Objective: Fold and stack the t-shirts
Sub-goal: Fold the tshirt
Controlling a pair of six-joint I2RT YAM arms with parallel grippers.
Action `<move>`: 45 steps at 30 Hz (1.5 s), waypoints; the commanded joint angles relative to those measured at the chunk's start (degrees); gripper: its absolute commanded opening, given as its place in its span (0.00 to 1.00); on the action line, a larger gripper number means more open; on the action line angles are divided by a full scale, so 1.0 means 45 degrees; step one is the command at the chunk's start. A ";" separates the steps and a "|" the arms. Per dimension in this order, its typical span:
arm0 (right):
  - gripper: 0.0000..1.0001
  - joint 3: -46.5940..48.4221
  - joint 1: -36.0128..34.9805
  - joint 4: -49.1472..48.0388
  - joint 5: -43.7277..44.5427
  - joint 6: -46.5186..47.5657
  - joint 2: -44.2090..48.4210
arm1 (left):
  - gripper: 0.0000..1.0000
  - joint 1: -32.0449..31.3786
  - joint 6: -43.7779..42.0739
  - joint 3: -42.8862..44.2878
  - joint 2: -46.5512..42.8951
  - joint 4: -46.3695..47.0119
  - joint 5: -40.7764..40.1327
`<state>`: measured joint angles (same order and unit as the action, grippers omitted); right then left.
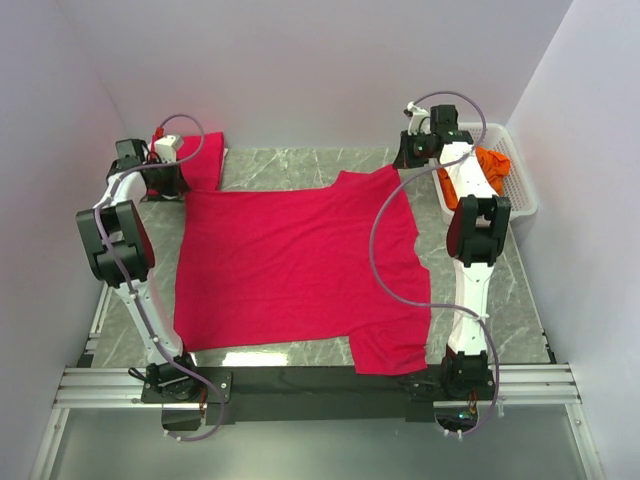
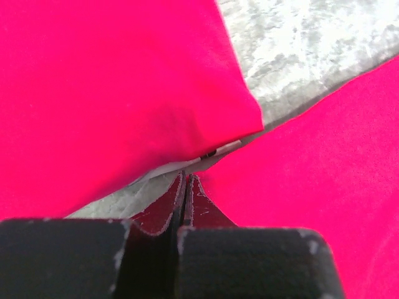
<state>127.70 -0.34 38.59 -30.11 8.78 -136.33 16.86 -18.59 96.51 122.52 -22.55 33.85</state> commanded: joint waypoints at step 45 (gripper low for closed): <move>0.00 -0.8436 0.0506 0.1874 -0.1240 0.4612 0.4262 | 0.01 0.1956 -0.8370 -0.7169 -0.4102 -0.2198 0.1055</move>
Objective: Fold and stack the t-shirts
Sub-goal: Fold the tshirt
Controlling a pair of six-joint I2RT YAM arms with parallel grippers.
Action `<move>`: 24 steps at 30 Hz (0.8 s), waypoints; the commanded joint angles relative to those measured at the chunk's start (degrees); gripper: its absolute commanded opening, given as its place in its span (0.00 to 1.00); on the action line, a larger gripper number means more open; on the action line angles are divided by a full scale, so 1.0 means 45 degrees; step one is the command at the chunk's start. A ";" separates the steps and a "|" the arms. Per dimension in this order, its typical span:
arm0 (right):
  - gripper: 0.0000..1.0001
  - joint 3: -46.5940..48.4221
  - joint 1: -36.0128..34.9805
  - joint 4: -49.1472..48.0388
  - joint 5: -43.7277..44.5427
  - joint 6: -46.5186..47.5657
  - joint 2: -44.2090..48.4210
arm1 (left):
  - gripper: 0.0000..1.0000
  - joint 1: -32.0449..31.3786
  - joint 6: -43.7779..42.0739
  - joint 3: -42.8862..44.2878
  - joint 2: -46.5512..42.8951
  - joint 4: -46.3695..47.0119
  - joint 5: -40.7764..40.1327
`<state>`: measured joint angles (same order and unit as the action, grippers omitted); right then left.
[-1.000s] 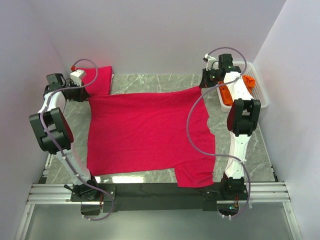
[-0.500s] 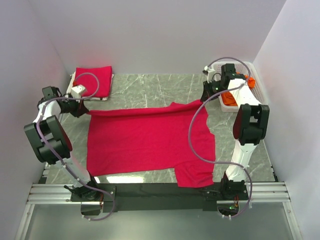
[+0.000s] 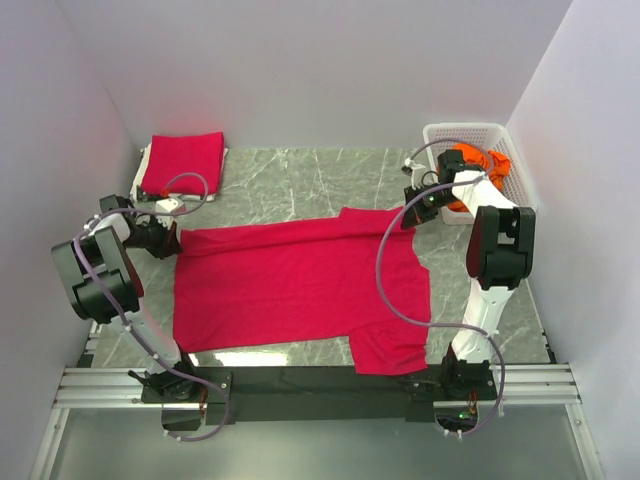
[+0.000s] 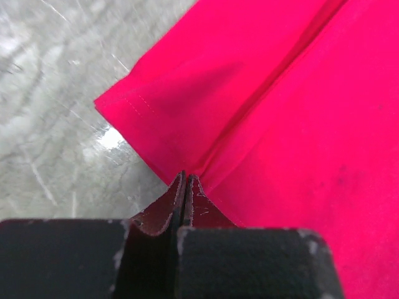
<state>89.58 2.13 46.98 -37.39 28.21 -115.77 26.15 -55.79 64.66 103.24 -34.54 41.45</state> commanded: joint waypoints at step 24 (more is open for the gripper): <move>0.00 0.0976 -0.0278 0.0927 0.1158 0.0665 0.0628 | 0.01 -0.0440 0.0172 0.2177 -0.0169 -0.1270 -0.0420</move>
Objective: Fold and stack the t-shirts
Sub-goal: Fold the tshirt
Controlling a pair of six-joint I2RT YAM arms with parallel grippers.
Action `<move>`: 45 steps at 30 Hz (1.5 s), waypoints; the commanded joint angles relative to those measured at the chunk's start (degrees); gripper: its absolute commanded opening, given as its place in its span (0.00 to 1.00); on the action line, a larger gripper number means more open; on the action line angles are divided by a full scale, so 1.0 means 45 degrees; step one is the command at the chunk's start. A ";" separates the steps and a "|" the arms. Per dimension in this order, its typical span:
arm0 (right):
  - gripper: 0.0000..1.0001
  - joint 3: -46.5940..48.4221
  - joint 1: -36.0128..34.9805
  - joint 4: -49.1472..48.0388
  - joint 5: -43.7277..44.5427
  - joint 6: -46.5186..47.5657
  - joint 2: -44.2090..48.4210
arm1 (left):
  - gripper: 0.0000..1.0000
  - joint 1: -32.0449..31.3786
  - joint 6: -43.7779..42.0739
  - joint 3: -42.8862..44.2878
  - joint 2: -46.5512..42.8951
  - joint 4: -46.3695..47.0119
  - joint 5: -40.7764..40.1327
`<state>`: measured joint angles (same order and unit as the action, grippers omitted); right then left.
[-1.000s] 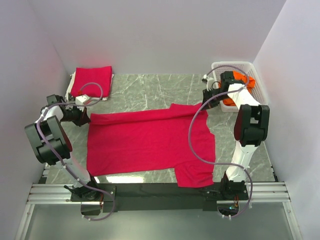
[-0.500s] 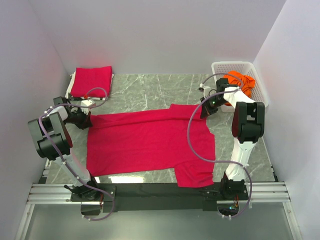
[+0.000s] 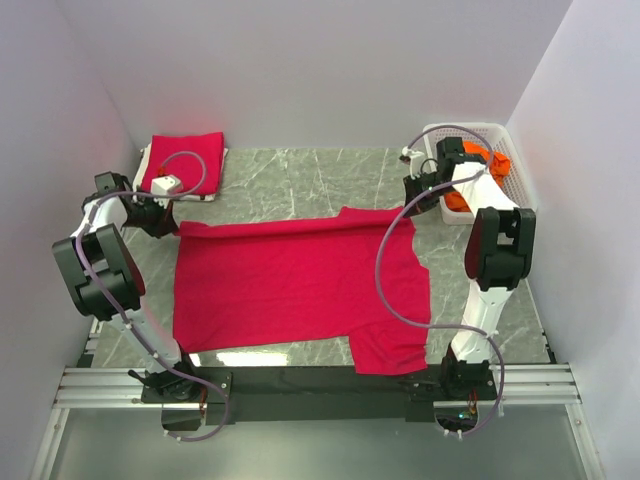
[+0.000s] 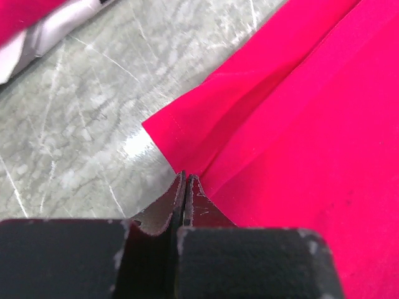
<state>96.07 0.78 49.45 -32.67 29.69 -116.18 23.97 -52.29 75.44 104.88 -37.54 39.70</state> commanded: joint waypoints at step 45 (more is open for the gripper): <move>0.47 0.4724 -0.0504 0.0553 0.0873 -0.2985 -0.4006 | 0.63 -0.0443 0.0918 0.0931 0.0072 -0.0193 0.0416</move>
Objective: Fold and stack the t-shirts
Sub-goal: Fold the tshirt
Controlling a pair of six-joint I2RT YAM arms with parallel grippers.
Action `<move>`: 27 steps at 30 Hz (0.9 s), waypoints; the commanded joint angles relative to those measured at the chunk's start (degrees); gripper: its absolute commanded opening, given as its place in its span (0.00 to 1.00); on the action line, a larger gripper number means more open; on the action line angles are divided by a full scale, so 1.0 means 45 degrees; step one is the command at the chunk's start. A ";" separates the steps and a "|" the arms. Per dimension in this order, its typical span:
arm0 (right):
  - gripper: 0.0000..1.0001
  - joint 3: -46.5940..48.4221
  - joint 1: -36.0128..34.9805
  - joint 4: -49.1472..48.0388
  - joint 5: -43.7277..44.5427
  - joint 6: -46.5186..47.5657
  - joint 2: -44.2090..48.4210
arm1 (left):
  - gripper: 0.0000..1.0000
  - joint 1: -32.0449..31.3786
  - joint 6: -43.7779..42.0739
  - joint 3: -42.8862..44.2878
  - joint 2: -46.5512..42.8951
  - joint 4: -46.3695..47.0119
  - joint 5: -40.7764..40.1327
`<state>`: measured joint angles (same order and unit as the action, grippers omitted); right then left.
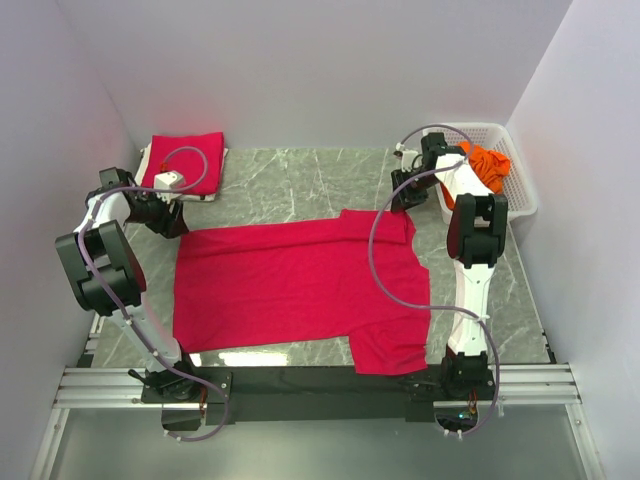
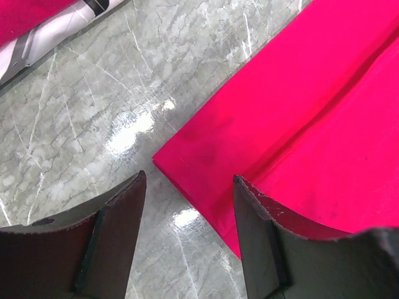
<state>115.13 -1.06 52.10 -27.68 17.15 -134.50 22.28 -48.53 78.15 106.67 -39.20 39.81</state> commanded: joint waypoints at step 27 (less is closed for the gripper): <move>0.32 -0.0097 -0.0116 0.0298 0.0937 0.0545 0.1490 | 0.63 -0.0069 0.0004 0.0446 -0.0209 0.0040 0.0528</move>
<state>113.75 -1.30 52.99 -24.18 19.18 -132.31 22.17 -48.56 78.43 106.67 -39.24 39.86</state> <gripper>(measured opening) 0.331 0.628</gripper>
